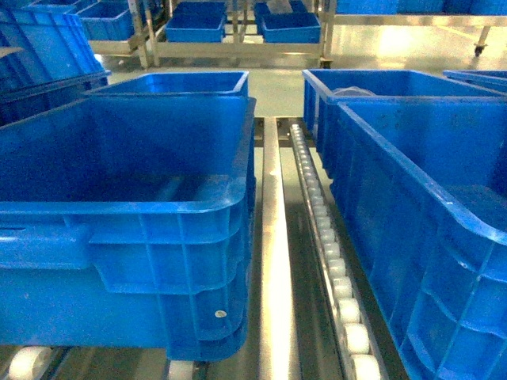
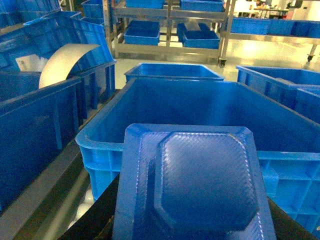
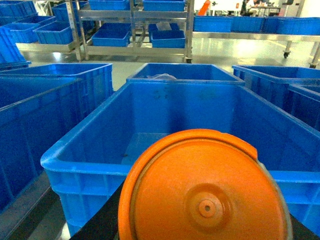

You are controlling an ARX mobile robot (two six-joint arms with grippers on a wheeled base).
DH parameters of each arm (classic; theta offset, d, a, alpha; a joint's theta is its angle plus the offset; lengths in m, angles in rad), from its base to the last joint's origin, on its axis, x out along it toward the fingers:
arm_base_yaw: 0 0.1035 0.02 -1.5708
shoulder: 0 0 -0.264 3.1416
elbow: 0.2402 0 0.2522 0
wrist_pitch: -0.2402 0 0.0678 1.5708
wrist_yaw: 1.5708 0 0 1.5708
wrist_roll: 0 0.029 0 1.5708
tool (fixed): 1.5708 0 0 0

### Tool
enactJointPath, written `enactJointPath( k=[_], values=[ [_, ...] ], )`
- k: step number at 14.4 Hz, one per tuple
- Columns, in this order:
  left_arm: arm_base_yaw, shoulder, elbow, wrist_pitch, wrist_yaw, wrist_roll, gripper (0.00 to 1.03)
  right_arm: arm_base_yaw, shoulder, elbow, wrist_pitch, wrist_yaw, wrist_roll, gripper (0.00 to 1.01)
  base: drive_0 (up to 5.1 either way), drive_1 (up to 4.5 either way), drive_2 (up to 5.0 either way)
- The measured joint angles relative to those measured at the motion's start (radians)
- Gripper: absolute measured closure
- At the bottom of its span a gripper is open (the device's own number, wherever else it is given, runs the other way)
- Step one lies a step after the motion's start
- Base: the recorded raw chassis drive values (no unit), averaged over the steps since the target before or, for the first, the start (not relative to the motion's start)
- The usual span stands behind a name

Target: Sort blue parts and orange caps into right shelf containers

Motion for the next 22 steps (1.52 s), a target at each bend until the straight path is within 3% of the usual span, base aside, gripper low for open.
enactJointPath(
  k=[22],
  values=[
    [0.000,0.000,0.000,0.000,0.000,0.000,0.60,0.000,0.000,0.000,0.000,0.000,0.000,0.56,0.0,0.00,0.0]
  ],
)
